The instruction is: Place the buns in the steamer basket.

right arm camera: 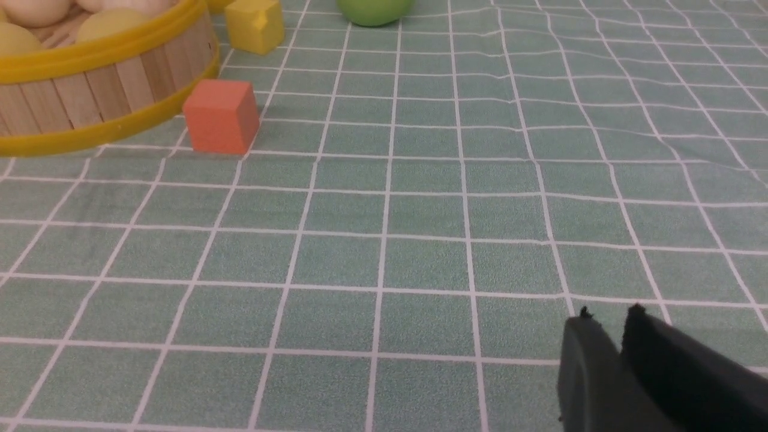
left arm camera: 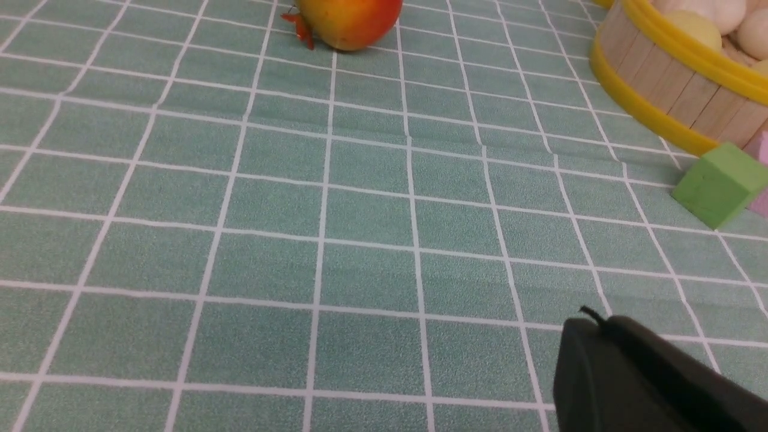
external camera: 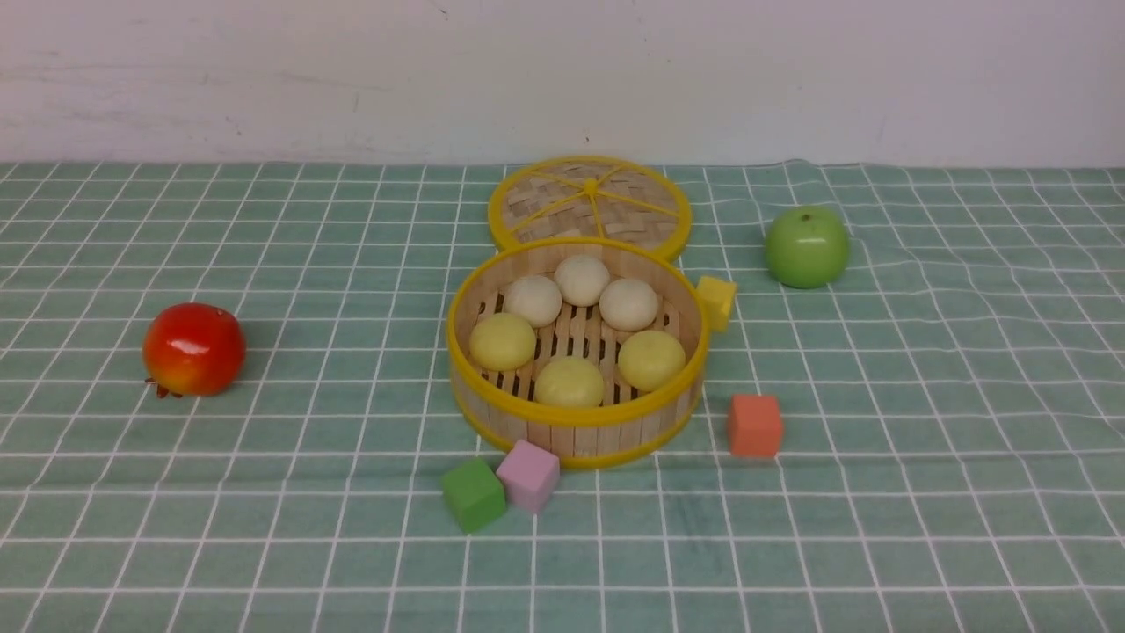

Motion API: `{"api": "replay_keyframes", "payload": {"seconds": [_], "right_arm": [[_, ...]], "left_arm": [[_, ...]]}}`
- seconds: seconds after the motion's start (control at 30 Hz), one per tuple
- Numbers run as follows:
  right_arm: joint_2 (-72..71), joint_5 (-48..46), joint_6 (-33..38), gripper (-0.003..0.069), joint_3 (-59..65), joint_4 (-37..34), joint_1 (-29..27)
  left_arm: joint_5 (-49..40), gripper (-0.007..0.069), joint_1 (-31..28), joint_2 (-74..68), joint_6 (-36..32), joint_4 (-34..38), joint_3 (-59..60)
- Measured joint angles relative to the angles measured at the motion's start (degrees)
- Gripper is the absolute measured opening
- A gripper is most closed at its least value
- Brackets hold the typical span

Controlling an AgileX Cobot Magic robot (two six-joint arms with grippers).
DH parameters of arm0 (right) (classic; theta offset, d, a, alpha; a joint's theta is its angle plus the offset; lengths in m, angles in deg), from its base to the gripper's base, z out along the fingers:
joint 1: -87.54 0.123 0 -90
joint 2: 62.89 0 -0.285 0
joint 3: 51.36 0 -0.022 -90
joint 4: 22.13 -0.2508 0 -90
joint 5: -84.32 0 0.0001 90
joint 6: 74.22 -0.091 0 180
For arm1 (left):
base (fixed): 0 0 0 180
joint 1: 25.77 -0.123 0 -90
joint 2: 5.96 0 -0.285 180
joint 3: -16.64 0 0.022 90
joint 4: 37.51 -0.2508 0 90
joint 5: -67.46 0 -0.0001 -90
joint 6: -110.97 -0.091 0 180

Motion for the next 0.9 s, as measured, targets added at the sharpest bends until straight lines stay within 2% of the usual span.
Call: {"api": "replay_keyframes", "payload": {"seconds": [0.9], "right_arm": [[0.0, 0.0, 0.0, 0.0126, 0.0, 0.0, 0.0]], "left_arm": [[0.13, -0.0013, 0.0, 0.0, 0.02, -0.04, 0.0]]}}
